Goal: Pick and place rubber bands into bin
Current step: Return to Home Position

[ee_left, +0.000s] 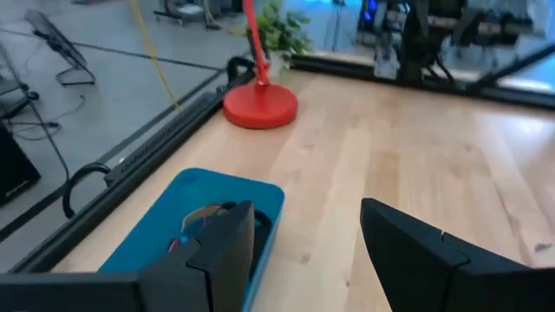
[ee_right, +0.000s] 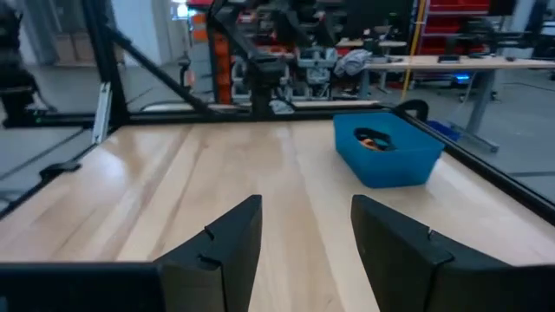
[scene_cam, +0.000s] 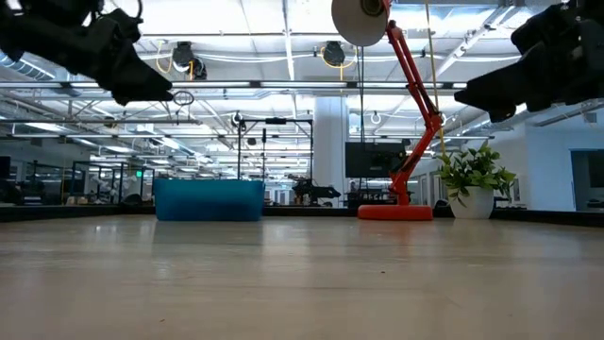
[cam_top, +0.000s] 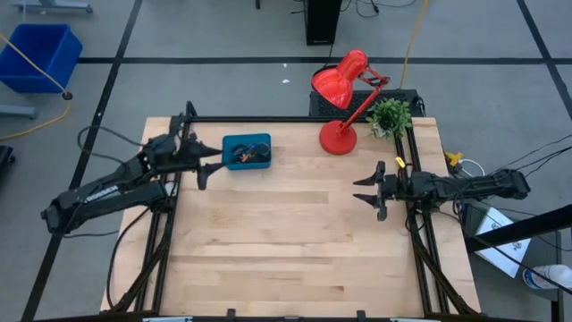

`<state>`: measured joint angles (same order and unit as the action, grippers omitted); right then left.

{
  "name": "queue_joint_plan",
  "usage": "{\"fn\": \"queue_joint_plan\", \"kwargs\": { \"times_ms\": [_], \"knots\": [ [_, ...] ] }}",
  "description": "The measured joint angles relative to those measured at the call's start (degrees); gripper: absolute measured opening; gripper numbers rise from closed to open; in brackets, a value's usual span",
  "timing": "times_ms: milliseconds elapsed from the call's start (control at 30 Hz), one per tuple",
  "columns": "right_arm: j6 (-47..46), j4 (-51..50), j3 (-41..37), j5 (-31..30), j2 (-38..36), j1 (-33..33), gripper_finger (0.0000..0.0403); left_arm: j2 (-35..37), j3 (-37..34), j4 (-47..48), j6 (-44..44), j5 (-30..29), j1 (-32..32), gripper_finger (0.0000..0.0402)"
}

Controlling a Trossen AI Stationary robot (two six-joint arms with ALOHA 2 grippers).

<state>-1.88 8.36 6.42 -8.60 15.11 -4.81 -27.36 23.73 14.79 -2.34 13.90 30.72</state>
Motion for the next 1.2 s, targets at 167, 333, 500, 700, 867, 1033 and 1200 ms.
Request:
{"fn": "queue_joint_plan", "kwargs": {
  "times_ms": [167, 333, 500, 700, 867, 1033, 1200],
  "knots": [
    [-0.51, 0.0, -1.93, -0.14, -2.65, 1.62, 0.0173, 5.45, -5.64, -6.16, 4.39, -0.93, 0.0, 0.0219],
    [-3.06, 0.46, -3.83, -0.15, -5.29, 2.92, 0.0173, 8.66, -10.54, -10.52, 7.52, -1.93, 0.0, 0.0218],
    [-3.56, 0.31, -4.45, -0.13, -6.81, 2.92, 0.0175, 10.58, -15.22, -16.79, 9.14, -1.98, 0.0, 0.0218],
    [-4.51, -1.49, -4.56, -0.11, -9.15, 2.88, 0.0172, 13.94, -19.28, -19.56, 11.0, -1.98, 0.0, 0.0218],
    [-4.73, -4.57, -4.6, -0.1, -12.65, 2.87, 0.0175, 18.2, -21.8, -20.75, 12.32, -1.69, 0.0, 0.0218],
    [-4.87, -6.14, -4.62, -0.11, -15.06, 2.85, 0.0172, 22.49, -23.14, -20.69, 13.12, -1.64, 0.0, 0.0218],
    [-4.54, -6.51, -4.66, -0.24, -15.06, 2.85, 0.0173, 25.23, -23.17, -18.18, 14.07, -3.36, 0.0, 0.0218]
  ]
}}
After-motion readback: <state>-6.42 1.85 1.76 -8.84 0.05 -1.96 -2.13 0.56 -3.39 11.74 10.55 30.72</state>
